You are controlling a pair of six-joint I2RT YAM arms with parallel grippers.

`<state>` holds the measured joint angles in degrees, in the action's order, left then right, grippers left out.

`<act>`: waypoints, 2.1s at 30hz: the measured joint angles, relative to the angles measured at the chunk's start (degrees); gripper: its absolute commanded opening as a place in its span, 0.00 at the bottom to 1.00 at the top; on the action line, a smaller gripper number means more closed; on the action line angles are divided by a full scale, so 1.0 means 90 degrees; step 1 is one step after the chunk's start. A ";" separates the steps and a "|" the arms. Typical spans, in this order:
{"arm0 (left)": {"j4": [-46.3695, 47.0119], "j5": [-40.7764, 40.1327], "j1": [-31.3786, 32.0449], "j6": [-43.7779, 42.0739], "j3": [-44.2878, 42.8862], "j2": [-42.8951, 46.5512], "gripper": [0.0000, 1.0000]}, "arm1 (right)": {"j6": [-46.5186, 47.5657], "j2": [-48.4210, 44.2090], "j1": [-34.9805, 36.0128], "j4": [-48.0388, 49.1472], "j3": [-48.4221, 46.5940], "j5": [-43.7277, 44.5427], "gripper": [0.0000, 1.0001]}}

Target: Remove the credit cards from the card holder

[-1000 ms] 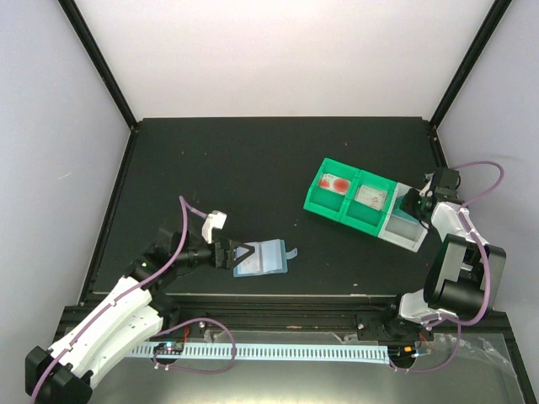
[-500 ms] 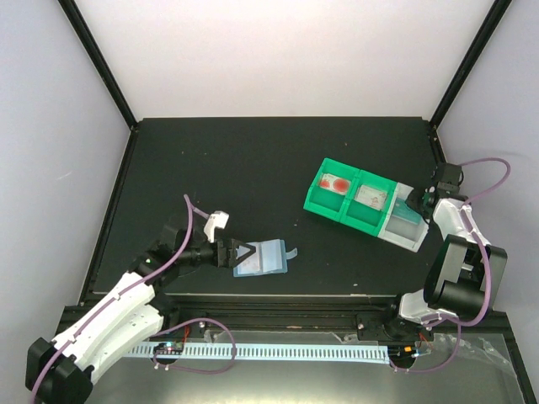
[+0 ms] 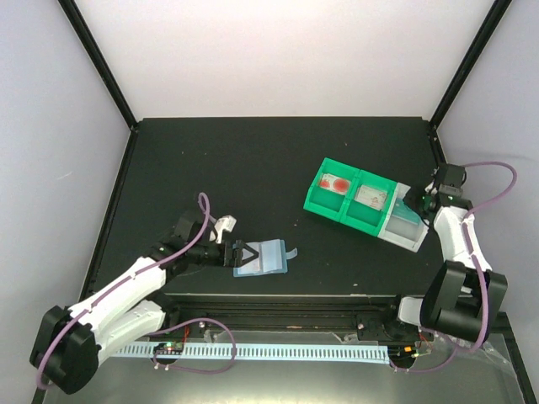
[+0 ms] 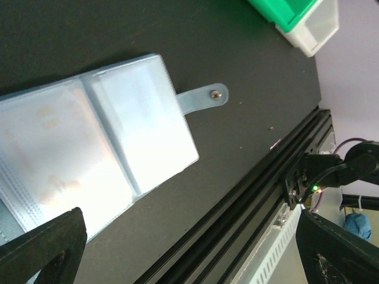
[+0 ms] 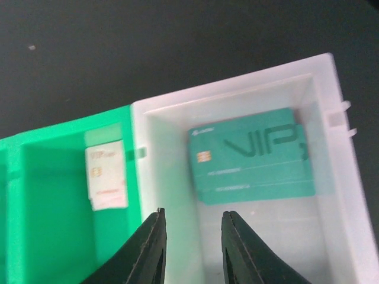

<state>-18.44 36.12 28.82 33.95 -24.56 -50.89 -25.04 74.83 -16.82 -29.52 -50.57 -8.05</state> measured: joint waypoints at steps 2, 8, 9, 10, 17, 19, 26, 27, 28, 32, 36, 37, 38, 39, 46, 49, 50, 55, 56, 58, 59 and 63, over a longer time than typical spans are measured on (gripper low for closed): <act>0.0036 0.0002 0.0000 0.0005 0.0002 -0.0253 0.95 | 0.0002 -0.0257 0.0053 -0.0061 0.0092 -0.0192 0.29; 0.0328 -0.0063 0.0000 0.0058 0.0010 -0.0614 0.95 | -0.0068 -0.1341 0.0483 -0.0253 0.0347 -0.0648 0.29; 0.0393 -0.0092 0.0000 0.0068 0.0017 -0.0648 0.95 | -0.0109 -0.1535 0.0675 -0.0253 0.0389 -0.0697 0.29; 0.0486 -0.0138 0.0000 0.0083 0.0036 -0.0685 0.95 | -0.0155 -0.1683 0.0857 -0.0255 0.0427 -0.0750 0.30; 0.0964 -0.0435 0.0000 0.0228 0.0141 -0.1115 0.97 | -0.0865 -0.2293 0.2817 -0.0090 0.0964 -0.0884 0.30; 0.1059 -0.0566 0.0000 0.0253 0.0158 -0.1246 0.97 | -0.1144 -0.2310 0.3446 0.0056 0.1166 -0.0889 0.30; 0.1416 -0.0784 0.0000 0.0444 0.0306 -0.1532 0.96 | -0.1999 -0.1831 0.5506 0.0809 0.1528 -0.0782 0.31; 0.1462 -0.0809 0.0000 0.0469 0.0330 -0.1557 0.95 | -0.2091 -0.1654 0.5790 0.0952 0.1525 -0.0753 0.31; 0.1489 -0.0833 0.0000 0.0493 0.0345 -0.1576 0.95 | -0.2152 -0.1501 0.5996 0.1061 0.1523 -0.0724 0.30; 0.1596 -0.0882 0.0000 0.0578 0.0386 -0.1603 0.93 | -0.2297 -0.0797 0.6683 0.1484 0.1462 -0.0673 0.26; 0.1836 -0.0913 -0.0041 0.0809 0.0532 -0.1549 0.90 | -0.2416 -0.0119 0.7133 0.1916 0.1304 -0.0695 0.25; 0.1919 -0.0908 -0.0056 0.0889 0.0605 -0.1498 0.90 | -0.2455 0.0051 0.7235 0.2055 0.1260 -0.0704 0.25; 0.2025 -0.0886 -0.0083 0.0979 0.0719 -0.1416 0.90 | -0.2499 0.0216 0.7329 0.2186 0.1219 -0.0714 0.26; 0.2081 -0.0874 -0.0109 0.1061 0.0809 -0.1328 0.90 | -0.2548 0.0367 0.7419 0.2312 0.1180 -0.0726 0.27; 0.2339 -0.0646 -0.0542 0.1389 0.1061 -0.0855 0.90 | -0.2756 0.1528 0.8048 0.2958 0.0614 -0.0789 0.27; 0.2569 -0.0386 -0.0765 0.1508 0.1171 -0.0845 0.90 | -0.2756 0.2035 0.8150 0.3021 0.0206 -0.0838 0.27; 0.2608 -0.0323 -0.0801 0.1537 0.1207 -0.0845 0.90 | -0.2756 0.2147 0.8153 0.3041 0.0134 -0.0843 0.27; 0.2771 -0.0015 -0.0862 0.1639 0.1333 -0.0865 0.92 | -0.2752 0.2577 0.8157 0.2992 -0.0002 -0.0782 0.26; 0.2800 0.0032 -0.0862 0.1644 0.1333 -0.0877 0.93 | -0.2732 0.2642 0.8160 0.2946 -0.0010 -0.0755 0.26; 0.2871 0.0090 -0.0862 0.1649 0.1336 -0.0918 0.94 | -0.2691 0.2803 0.8165 0.2868 -0.0019 -0.0702 0.25; 0.2890 0.0129 -0.0862 0.1654 0.1336 -0.0940 0.94 | -0.2671 0.2880 0.8165 0.2849 -0.0022 -0.0685 0.24; 0.2973 0.0206 -0.0862 0.1678 0.1343 -0.1042 0.95 | -0.2620 0.3024 0.8160 0.2909 -0.0024 -0.0670 0.19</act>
<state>8.32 37.98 21.06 49.06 -12.47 -60.27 -48.62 102.04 56.62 -3.33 -50.78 -14.09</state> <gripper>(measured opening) 0.943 0.219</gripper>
